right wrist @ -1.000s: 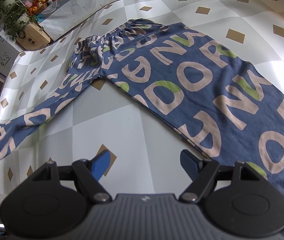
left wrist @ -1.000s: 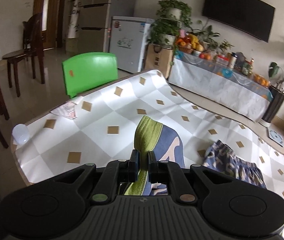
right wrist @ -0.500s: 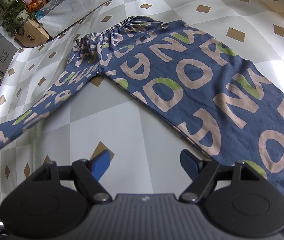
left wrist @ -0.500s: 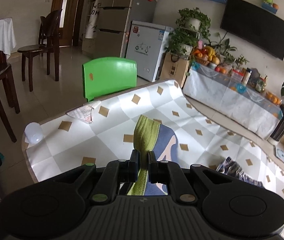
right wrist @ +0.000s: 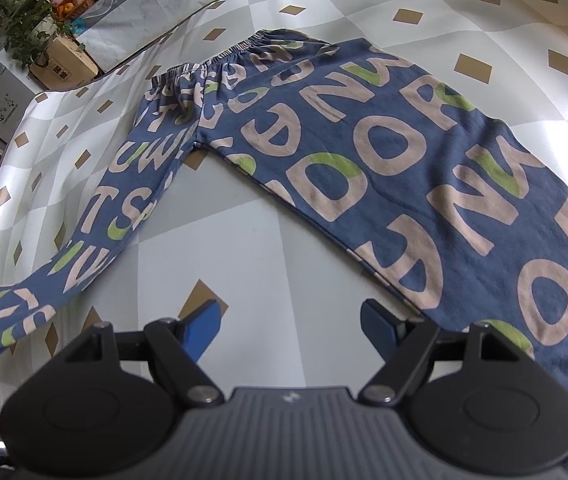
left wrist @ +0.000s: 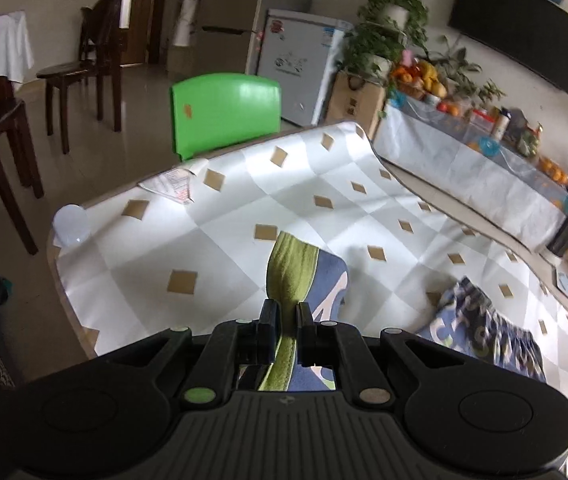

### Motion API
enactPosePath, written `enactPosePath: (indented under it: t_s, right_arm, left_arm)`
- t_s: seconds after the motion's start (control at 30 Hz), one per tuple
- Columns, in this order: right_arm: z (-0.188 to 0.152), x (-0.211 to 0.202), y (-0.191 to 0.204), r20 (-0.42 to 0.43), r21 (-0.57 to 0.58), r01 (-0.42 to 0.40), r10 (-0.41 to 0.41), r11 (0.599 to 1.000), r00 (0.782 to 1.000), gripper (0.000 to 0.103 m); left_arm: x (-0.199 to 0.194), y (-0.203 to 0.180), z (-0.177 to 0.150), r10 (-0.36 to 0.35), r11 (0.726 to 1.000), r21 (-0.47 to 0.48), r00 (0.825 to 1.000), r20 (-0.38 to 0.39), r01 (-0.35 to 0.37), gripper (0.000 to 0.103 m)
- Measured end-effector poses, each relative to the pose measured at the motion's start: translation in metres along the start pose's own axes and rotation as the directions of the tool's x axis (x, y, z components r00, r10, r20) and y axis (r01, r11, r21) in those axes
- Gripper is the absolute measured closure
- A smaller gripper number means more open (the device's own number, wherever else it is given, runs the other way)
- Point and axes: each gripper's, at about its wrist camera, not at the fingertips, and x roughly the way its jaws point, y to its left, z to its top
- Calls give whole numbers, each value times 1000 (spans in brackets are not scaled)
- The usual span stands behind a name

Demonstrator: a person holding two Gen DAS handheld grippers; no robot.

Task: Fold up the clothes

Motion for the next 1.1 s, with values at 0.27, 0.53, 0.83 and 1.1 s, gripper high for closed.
enactPosePath:
  t_s: [0.27, 0.53, 0.83, 1.1]
  right_arm:
    - [-1, 1, 2, -3, -8, 1, -1, 1000, 1000, 28]
    - [-1, 1, 0, -6, -4, 6, -6, 1000, 1000, 28]
    - [-3, 1, 3, -14, -17, -3, 2, 1000, 1000, 27]
    - [-4, 5, 10, -28, -41, -3, 2, 999, 1000, 27]
  left_arm:
    - [-18, 0, 44, -5, 1000, 1, 993, 117, 5, 96]
    - [5, 1, 26, -33, 999, 12, 999, -20, 33, 96]
    - [60, -5, -24, -14, 998, 54, 974, -224, 27, 89]
    - [108, -8, -73, 40, 996, 92, 926, -375, -6, 81]
